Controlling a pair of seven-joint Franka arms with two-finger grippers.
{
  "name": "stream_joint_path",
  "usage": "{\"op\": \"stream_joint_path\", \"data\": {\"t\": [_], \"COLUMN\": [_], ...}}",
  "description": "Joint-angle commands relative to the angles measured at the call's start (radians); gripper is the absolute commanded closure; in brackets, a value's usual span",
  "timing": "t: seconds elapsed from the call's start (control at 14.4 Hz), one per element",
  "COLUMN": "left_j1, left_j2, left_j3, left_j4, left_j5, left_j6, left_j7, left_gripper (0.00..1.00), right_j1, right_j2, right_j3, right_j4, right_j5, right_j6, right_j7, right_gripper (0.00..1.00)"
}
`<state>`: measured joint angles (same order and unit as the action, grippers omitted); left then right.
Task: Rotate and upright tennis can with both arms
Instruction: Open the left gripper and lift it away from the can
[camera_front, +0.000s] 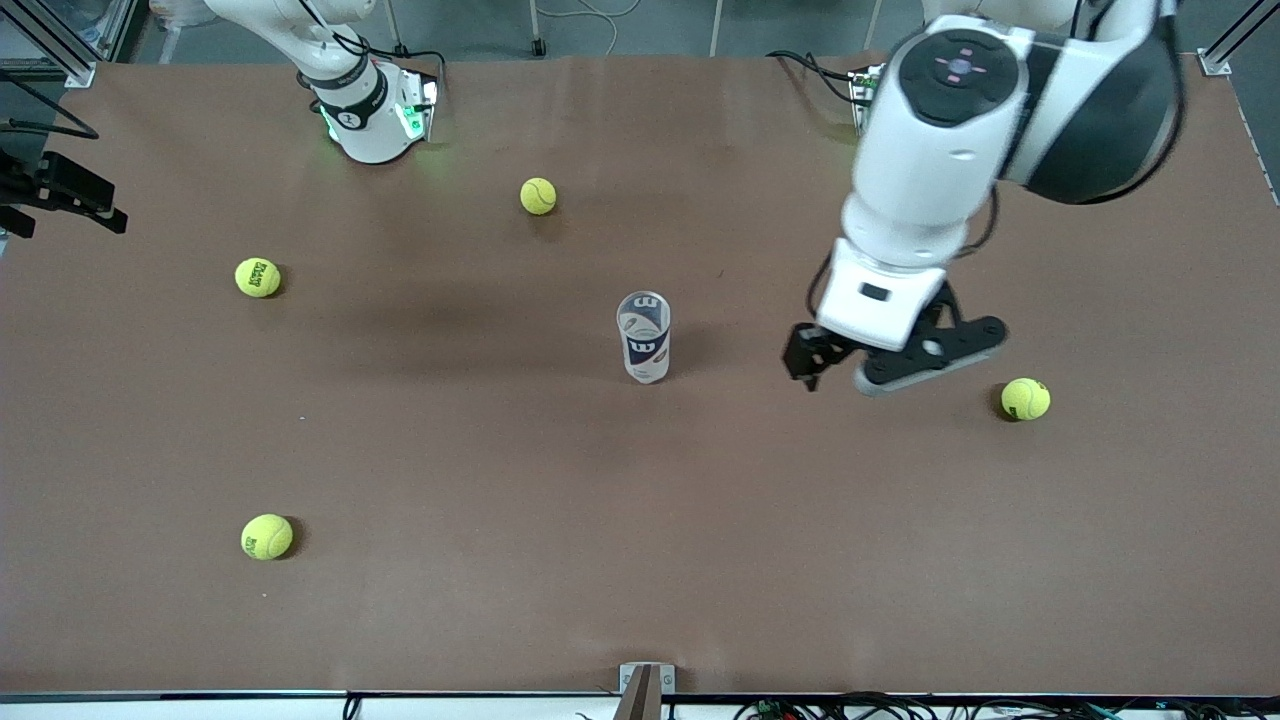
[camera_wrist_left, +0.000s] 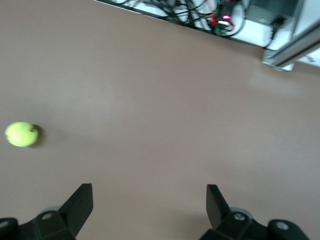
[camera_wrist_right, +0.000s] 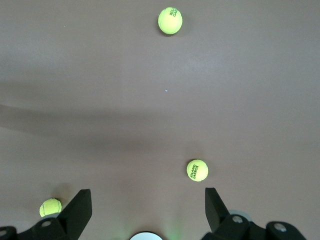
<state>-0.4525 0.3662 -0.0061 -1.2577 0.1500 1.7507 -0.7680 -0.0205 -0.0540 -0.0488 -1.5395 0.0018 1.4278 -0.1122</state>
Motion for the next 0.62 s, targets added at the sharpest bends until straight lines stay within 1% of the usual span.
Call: {"op": "stream_joint_path", "data": {"t": [0.0,0.21,0.35,0.56], "left_j1": [0.093,0.188,0.247,0.301], "left_j2": [-0.052,-0.110,-0.153,-0.248], "left_j3": [-0.009,-0.009,-0.009,-0.009], "left_j4": [-0.026,-0.049,-0.066,-0.146], "left_j5": [-0.038,-0.093,-0.110,-0.112], "left_j6": [-0.045,-0.106,-0.135,-0.140], "left_j7": [0.143,0.300,0.395,0.502], "left_gripper": [0.00,0.00,0.00,0.00], "right_j1": [0.008,0.010,0.017,0.016], "right_j2": [-0.036,-0.036,-0.036,-0.036], "right_j3": [-0.008,-0.008,-0.008,-0.008], "right_j4": [-0.037,-0.037,-0.037,-0.036], "right_j5": [0.010,0.010,0.012,0.012], "right_j6": [0.010,0.008,0.008,0.010], "right_j7": [-0.014,-0.009,-0.007,-0.007], "right_gripper": [0.00,0.00,0.00,0.00]}}
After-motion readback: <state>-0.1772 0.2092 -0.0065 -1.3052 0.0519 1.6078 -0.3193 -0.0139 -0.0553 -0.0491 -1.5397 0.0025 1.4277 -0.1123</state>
